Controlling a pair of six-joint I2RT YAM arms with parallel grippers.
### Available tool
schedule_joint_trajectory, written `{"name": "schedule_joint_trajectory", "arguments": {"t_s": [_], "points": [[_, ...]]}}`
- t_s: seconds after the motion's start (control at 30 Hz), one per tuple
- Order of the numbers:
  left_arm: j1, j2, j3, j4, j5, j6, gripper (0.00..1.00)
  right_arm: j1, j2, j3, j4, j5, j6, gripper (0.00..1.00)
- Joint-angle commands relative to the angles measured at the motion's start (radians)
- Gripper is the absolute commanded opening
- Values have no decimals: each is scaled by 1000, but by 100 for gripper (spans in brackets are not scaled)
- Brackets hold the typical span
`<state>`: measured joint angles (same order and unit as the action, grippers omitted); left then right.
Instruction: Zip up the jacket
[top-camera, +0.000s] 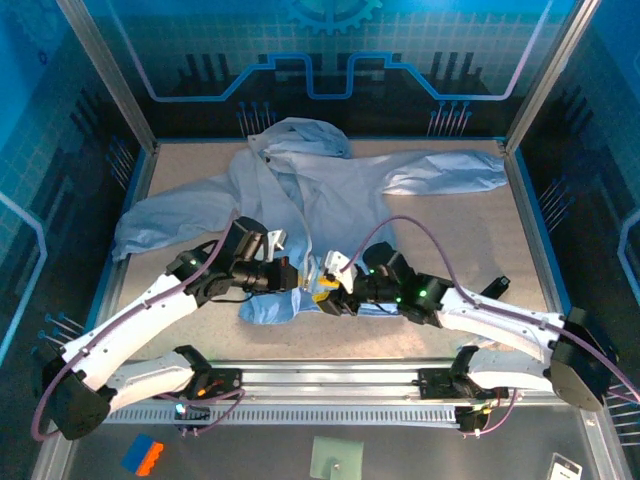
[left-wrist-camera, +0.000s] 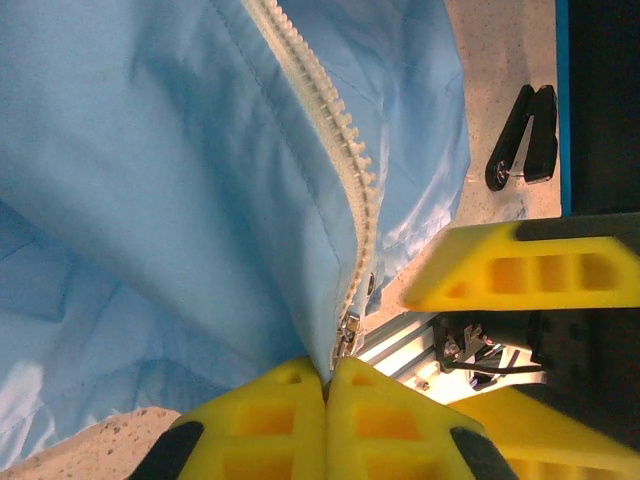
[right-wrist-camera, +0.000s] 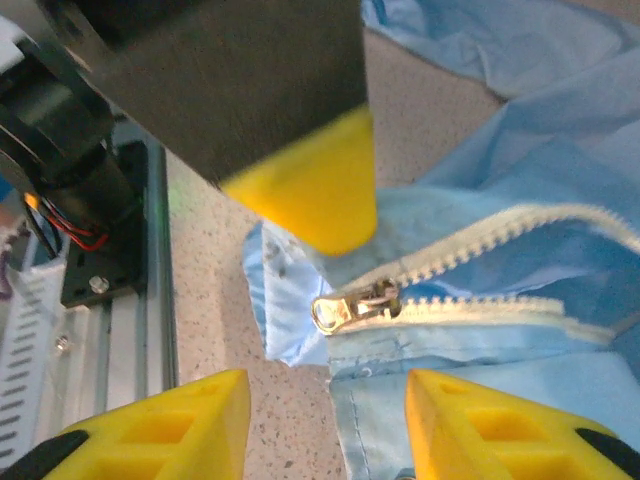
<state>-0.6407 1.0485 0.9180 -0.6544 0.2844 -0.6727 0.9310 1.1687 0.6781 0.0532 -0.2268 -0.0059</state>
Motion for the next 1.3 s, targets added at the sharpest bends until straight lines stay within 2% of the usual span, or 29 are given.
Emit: {"name": "schedule_joint_trajectory", "arguments": {"t_s": [0.0,0.6,0.9,1.27], "points": [[-6,4,42,-63,17,7,0,40,48,36,41,80,-34,44],[-34,41,59,-56,-3,-16,0,68,175,77,149,80,10,44],[-35,39,55,-75,-13,3,0,67,156,77,108,87,-5,26],[-33,33,45,-88,-14,38,0,66,124,81,28,89,-41,27]]}}
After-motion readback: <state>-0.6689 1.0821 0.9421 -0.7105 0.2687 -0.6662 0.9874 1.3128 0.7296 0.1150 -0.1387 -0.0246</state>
